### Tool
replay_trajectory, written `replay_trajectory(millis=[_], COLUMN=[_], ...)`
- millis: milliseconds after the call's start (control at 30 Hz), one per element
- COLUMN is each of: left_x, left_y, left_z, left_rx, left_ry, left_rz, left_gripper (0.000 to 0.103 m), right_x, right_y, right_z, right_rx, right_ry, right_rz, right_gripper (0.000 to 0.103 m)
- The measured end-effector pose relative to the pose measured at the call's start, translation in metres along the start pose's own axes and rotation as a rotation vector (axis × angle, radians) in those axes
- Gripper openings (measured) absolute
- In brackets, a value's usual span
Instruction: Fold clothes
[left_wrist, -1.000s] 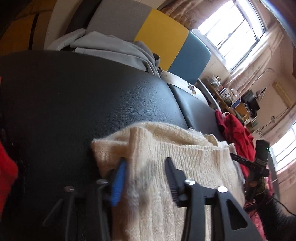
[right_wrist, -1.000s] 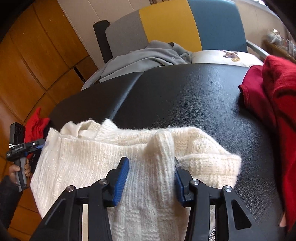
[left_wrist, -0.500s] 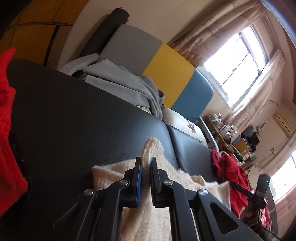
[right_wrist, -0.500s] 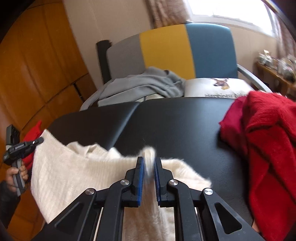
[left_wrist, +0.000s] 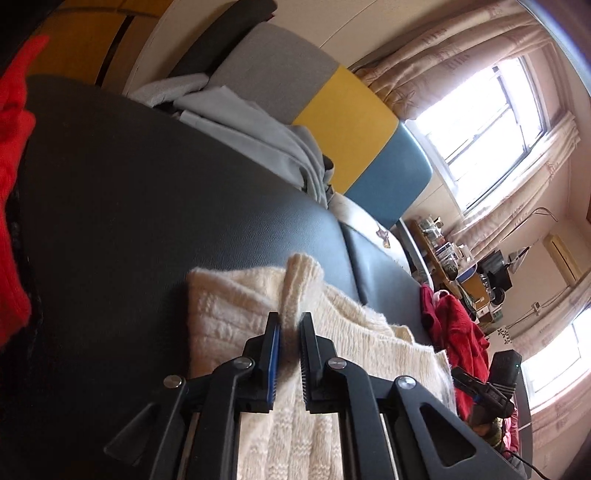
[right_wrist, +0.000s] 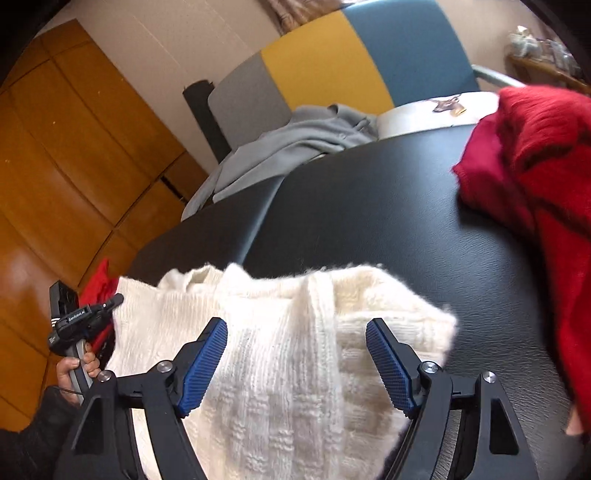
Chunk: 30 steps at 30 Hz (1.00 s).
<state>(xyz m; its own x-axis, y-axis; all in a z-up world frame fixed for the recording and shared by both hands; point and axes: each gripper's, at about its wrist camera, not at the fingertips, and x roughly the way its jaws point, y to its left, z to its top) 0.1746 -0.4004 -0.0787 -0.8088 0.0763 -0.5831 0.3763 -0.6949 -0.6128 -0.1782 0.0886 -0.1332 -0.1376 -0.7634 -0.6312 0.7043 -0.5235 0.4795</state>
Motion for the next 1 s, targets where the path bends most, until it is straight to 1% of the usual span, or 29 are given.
replay_trajectory(millis=[133, 167, 200, 233, 267, 400, 467, 500, 567, 600, 667, 700, 767, 800, 833, 900, 967, 1000], left_x=[-0.003, -0.005, -0.01, -0.015, -0.021, -0.055, -0.063, -0.065, -0.051, -0.042, -0.017, -0.001, 0.026, 0.038, 0.042, 0.05, 0.047, 0.044], left_y=[-0.005, -0.008, -0.011, -0.015, -0.019, -0.034, -0.039, -0.041, -0.039, -0.036, -0.029, -0.023, -0.01, -0.001, 0.006, 0.02, 0.021, 0.019], left_z=[-0.006, -0.007, -0.008, -0.01, -0.011, -0.01, -0.004, 0.0, 0.009, 0.013, 0.018, 0.017, 0.013, 0.009, 0.006, 0.0, -0.001, -0.005], left_rx=[0.028, 0.042, 0.061, 0.076, 0.089, 0.116, 0.119, 0.119, 0.104, 0.092, 0.068, 0.052, 0.028, 0.005, -0.017, -0.059, -0.066, -0.053], left_ry=[0.01, 0.007, 0.003, -0.002, -0.013, -0.089, -0.13, -0.146, -0.14, -0.132, -0.103, -0.073, -0.025, 0.004, 0.009, 0.019, 0.019, 0.016], left_rz=[0.009, 0.011, 0.011, 0.005, -0.005, -0.062, -0.071, -0.071, -0.052, -0.037, 0.012, 0.034, 0.103, 0.112, 0.107, 0.097, 0.095, 0.103], left_gripper=[0.007, 0.007, 0.007, 0.007, 0.007, 0.007, 0.007, 0.007, 0.007, 0.007, 0.007, 0.007, 0.007, 0.007, 0.007, 0.008, 0.008, 0.008], right_x=[0.015, 0.015, 0.014, 0.014, 0.007, -0.025, -0.044, -0.05, -0.054, -0.05, -0.037, -0.026, -0.003, 0.007, 0.017, 0.019, 0.017, 0.016], right_y=[0.009, 0.011, 0.012, 0.014, 0.022, 0.064, 0.081, 0.084, 0.082, 0.076, 0.053, 0.04, 0.015, 0.004, -0.007, -0.019, -0.022, -0.023], right_z=[0.001, 0.001, 0.002, 0.002, 0.002, 0.002, 0.004, 0.007, 0.015, 0.019, 0.023, 0.021, 0.017, 0.01, 0.003, -0.006, -0.008, -0.009], right_rx=[-0.029, -0.036, -0.043, -0.05, -0.084, -0.272, -0.331, -0.338, -0.327, -0.304, -0.231, -0.19, -0.107, -0.064, -0.021, 0.031, 0.054, 0.051], right_ry=[0.079, 0.089, 0.1, 0.111, 0.096, 0.036, -0.011, -0.03, -0.061, -0.061, -0.046, -0.029, 0.008, 0.019, 0.029, -0.013, -0.026, -0.028], right_rz=[-0.047, -0.059, -0.071, -0.083, -0.11, -0.194, -0.207, -0.206, -0.219, -0.224, -0.232, -0.24, -0.257, -0.254, -0.249, -0.221, -0.21, -0.205], right_gripper=[0.079, 0.074, 0.033, 0.004, 0.007, 0.007, 0.007, 0.007, 0.007, 0.007, 0.007, 0.008, 0.008, 0.008, 0.008, 0.008, 0.008, 0.008])
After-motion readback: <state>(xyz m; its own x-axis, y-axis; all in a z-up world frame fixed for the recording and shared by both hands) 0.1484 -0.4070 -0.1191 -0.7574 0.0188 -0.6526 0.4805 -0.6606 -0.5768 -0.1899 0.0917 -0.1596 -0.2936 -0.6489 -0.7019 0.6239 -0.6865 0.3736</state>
